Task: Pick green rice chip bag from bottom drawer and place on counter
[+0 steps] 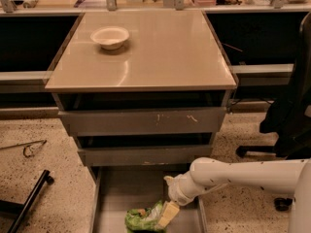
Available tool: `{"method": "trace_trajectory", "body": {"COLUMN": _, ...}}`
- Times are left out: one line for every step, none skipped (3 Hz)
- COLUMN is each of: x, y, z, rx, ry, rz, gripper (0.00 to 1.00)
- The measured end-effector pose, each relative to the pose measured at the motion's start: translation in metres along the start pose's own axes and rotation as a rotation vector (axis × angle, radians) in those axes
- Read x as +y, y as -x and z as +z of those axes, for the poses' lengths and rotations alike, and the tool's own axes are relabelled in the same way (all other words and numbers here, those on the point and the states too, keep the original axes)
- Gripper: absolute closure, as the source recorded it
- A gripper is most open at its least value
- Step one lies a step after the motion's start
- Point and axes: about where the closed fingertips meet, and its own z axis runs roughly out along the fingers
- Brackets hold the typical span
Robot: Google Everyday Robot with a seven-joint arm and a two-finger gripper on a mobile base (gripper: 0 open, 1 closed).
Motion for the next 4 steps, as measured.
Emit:
{"method": "trace_trajectory", "body": {"x": 0.0, "y": 0.0, "z": 0.0, "rx": 0.0, "ry": 0.0, "rz": 0.0, "gripper": 0.0}}
{"method": "trace_trajectory", "body": {"x": -0.006, "y": -0.004, "z": 0.031, "rx": -0.034, "ry": 0.018, "rz": -0.002, "gripper": 0.0}}
{"method": "trace_trajectory", "body": {"x": -0.018, "y": -0.01, "z": 0.085, "rx": -0.128, "ry": -0.017, "rz": -0.059, "gripper": 0.0}}
{"method": "trace_trajectory", "body": {"x": -0.029, "y": -0.015, "z": 0.134, "rx": -0.208, "ry": -0.041, "rz": -0.106, "gripper": 0.0}}
